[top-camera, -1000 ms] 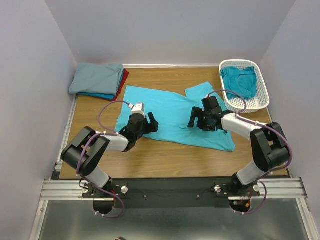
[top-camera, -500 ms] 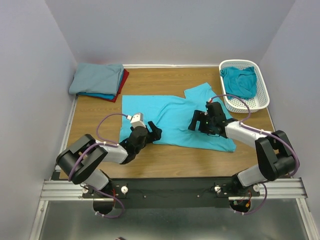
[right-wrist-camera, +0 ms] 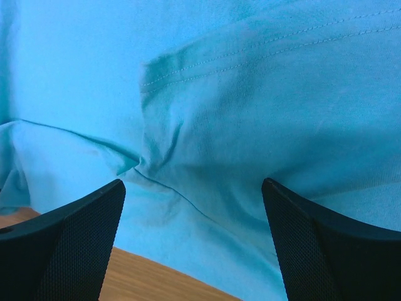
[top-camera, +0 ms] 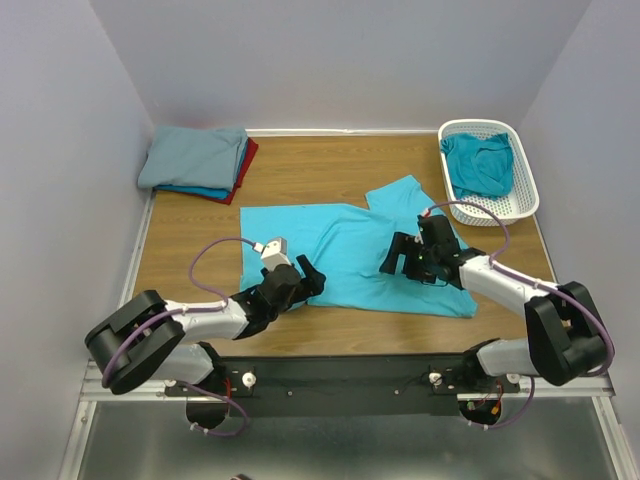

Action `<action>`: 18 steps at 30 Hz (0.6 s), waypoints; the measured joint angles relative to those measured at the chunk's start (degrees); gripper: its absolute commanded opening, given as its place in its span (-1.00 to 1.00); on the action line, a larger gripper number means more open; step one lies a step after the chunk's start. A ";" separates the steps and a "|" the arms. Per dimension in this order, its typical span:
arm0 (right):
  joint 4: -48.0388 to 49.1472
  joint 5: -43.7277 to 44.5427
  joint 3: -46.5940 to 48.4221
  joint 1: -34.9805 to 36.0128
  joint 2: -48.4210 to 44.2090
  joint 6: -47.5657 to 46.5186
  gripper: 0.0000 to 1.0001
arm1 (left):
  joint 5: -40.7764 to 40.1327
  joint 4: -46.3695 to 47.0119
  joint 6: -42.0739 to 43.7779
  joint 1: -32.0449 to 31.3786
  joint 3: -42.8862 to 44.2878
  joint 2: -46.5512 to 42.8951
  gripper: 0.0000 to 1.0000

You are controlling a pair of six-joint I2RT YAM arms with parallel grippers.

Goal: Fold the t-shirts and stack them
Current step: Fold the tshirt

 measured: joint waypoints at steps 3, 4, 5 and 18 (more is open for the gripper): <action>-1.97 0.00 -0.22 0.00 -1.05 0.20 0.93 | -0.44 -3.76 -0.17 -0.11 0.13 -2.08 0.72; -2.38 0.00 -0.24 0.00 -1.18 0.22 0.94 | -0.57 -4.85 -0.17 -0.11 0.31 -2.49 0.72; -3.06 -0.02 -0.24 0.00 -1.49 0.22 0.94 | -0.83 -5.92 -0.15 -0.11 0.59 -2.82 0.72; -11.80 0.39 1.46 0.00 -2.60 -0.94 0.95 | -3.04 -18.21 5.35 1.95 5.55 -5.31 0.90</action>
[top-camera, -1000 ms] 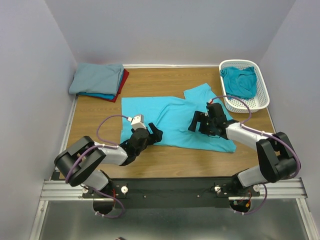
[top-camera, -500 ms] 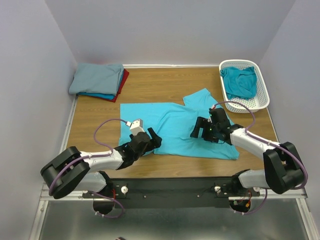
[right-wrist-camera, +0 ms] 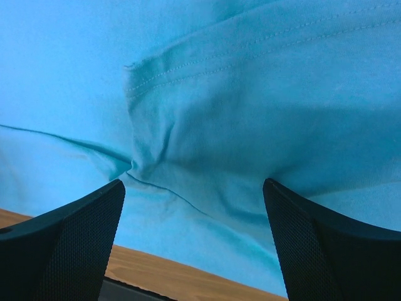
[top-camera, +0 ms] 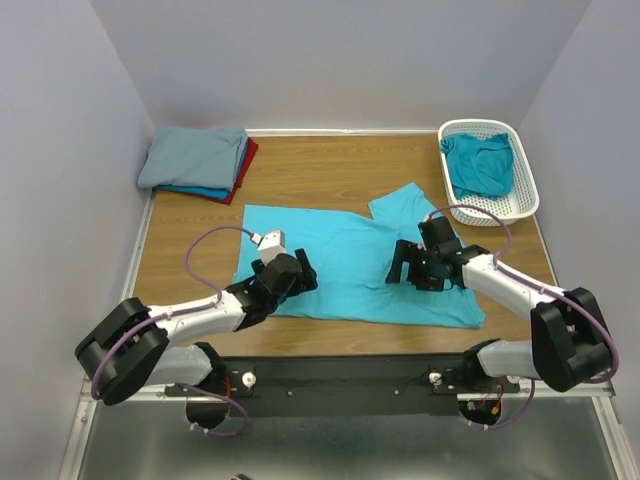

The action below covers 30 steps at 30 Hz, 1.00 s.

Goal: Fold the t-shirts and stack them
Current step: Fold the tshirt

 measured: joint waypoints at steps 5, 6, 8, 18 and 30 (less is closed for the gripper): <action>-3.48 0.02 2.95 0.00 0.00 -1.36 0.95 | -0.04 -0.66 3.63 1.09 4.46 0.31 0.95; -3.85 0.00 4.37 0.00 0.00 -1.95 0.95 | 0.07 -0.39 4.20 1.22 5.05 0.42 0.95; -4.39 0.00 6.47 0.00 0.13 -2.58 0.96 | 2.47 1.49 6.12 3.32 6.36 0.94 0.95; -3.06 1.42 17.46 0.00 6.62 -4.98 0.96 | 12.35 5.92 17.35 20.09 16.20 6.54 0.95; 1.84 1.64 13.62 1.38 15.30 -4.92 0.96 | 21.11 13.18 19.19 21.27 12.33 14.75 0.92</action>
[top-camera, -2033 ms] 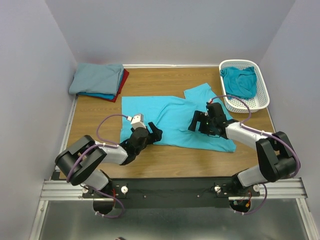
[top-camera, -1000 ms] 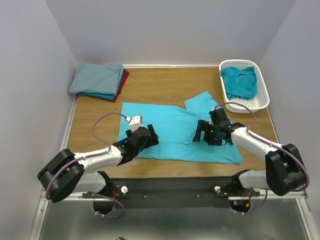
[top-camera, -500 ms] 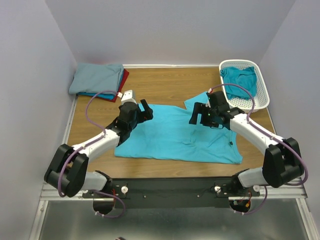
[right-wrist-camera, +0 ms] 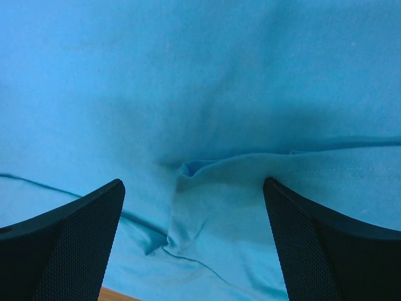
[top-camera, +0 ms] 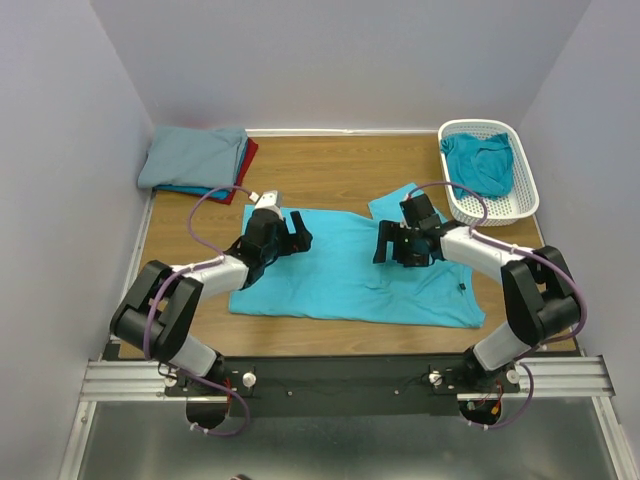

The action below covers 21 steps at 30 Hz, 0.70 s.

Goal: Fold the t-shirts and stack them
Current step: Fold the tshirt

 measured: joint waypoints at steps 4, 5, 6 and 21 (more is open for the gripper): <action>1.79 0.35 -0.70 0.42 0.11 0.02 0.95 | 1.88 2.16 -1.09 0.00 -3.17 2.71 0.89; 2.43 0.42 -0.98 0.48 0.04 0.02 0.96 | 2.03 3.13 -1.38 0.00 -3.85 3.15 0.88; 2.73 0.44 -1.16 0.50 0.00 0.09 0.96 | 2.14 3.69 -1.53 0.00 -4.02 3.21 0.87; 11.74 1.81 -7.58 2.56 -3.78 2.49 0.96 | 0.70 9.73 -5.16 -0.02 -11.17 -0.68 0.82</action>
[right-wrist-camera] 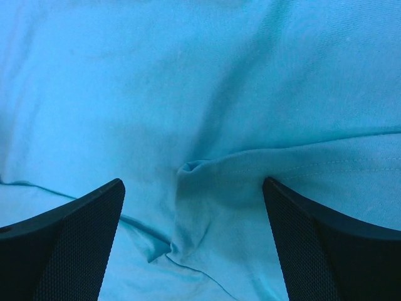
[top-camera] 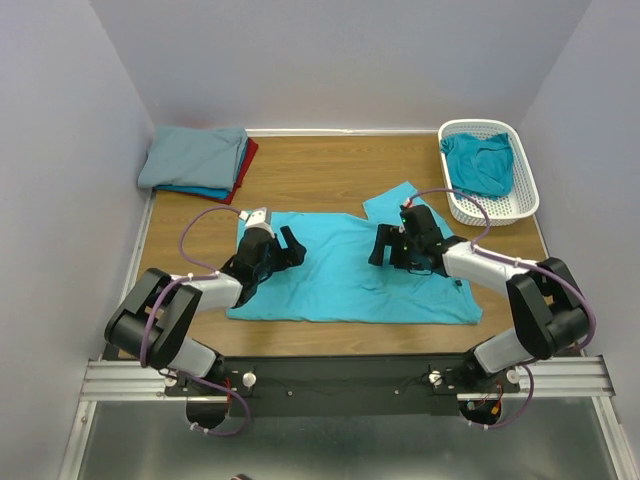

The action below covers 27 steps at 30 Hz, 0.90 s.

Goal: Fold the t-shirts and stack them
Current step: Fold the tshirt

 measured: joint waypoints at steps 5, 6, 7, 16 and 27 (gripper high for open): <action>1.03 0.00 -2.19 0.94 -2.05 1.18 0.96 | -0.37 -0.48 -1.44 -0.02 -1.64 -2.01 0.81; 1.11 -0.02 -2.60 1.09 -2.45 1.42 0.96 | -0.39 -0.55 -1.62 -0.02 -1.79 -2.19 0.81; 1.14 0.00 -2.89 1.22 -2.75 1.62 0.96 | -0.42 -0.66 -1.73 -0.02 -1.92 -2.45 0.81; -0.02 -0.72 -5.09 2.60 -5.86 3.37 0.96 | -2.29 -9.33 -2.19 -0.15 -2.05 -10.38 0.85; -10.80 3.67 7.30 2.78 -5.07 1.92 1.00 | -7.50 -21.33 6.62 5.97 15.37 -17.46 0.93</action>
